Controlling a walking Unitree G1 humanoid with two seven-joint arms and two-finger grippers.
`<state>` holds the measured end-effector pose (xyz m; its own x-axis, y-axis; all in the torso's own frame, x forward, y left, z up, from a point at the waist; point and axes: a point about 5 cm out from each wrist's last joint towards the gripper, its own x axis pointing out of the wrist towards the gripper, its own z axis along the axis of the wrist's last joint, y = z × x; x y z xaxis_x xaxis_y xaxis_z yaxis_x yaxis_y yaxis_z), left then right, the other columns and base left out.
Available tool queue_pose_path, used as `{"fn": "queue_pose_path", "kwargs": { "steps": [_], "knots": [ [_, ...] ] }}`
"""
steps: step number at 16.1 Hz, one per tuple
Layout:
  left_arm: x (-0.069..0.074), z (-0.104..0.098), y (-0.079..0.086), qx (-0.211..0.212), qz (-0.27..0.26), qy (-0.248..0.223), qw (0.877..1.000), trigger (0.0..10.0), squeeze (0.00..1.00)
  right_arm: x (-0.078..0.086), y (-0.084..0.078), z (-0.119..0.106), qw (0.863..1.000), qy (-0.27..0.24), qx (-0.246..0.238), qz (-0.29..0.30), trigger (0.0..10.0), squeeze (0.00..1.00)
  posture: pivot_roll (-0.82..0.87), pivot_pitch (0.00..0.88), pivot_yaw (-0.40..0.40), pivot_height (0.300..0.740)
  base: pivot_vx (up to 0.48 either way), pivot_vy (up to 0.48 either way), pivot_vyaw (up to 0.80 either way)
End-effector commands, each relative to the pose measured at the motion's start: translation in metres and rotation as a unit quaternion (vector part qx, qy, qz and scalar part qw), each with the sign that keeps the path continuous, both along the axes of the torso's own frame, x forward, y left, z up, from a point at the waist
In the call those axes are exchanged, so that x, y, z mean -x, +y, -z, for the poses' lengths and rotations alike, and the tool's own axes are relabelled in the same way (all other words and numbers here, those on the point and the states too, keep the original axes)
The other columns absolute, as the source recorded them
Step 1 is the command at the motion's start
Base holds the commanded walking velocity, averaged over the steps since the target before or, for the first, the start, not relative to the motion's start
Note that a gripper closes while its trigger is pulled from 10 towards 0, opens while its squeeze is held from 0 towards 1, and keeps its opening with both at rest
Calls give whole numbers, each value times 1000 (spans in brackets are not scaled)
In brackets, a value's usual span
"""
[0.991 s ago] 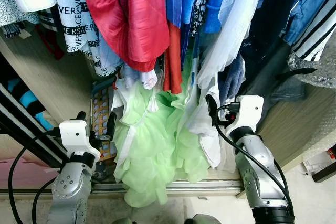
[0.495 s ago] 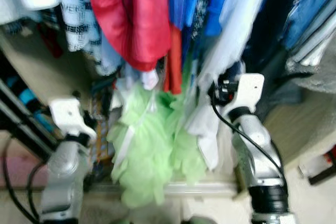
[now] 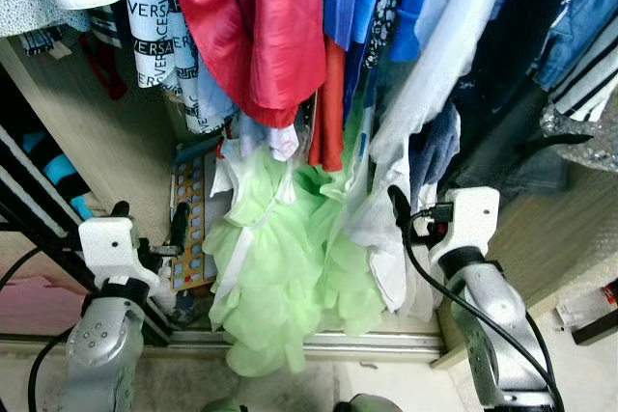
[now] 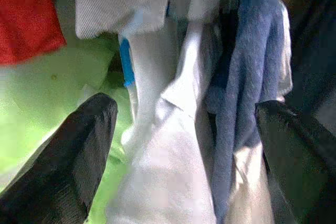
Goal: Clean up the room
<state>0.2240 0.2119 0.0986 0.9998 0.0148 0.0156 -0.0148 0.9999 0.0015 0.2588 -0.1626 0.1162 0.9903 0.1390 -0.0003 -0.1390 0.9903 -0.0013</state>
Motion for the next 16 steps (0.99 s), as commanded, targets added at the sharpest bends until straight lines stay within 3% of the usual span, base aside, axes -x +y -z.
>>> {"fn": "queue_pose_path", "kwargs": {
  "steps": [1, 3, 7, 10, 16],
  "knots": [
    [-4, 0, 1, -9, 0, 0, 1000, 10000, 0, -3, -1, -2, 1000, -4, -8, 4, 10000, 0, -58, 0, 7, 740, 0, 0, 0],
    [-10, 0, 1, -14, -14, -6, 1000, 10000, 0, -2, 2, 0, 1000, -5, -2, -1, 10000, 0, -66, 0, 11, 740, 0, 0, 0],
    [-2, 13, -4, 5, 0, 19, 1000, 10000, 0, 0, -4, -1, 1000, -9, 9, -7, 10000, 0, -77, 0, 6, 740, 0, 0, 600],
    [-10, 14, -22, 5, 23, 15, 1000, 10000, 0, -11, 9, -8, 999, -18, -2, -44, 10000, 0, -80, 0, -5, 740, 0, 0, 800],
    [-6, 3, -23, -20, 21, -3, 1000, 10000, 0, -12, 24, -11, 995, -11, -25, -100, 10000, 0, -59, 0, -19, 740, 0, 0, 800]
  ]
}}
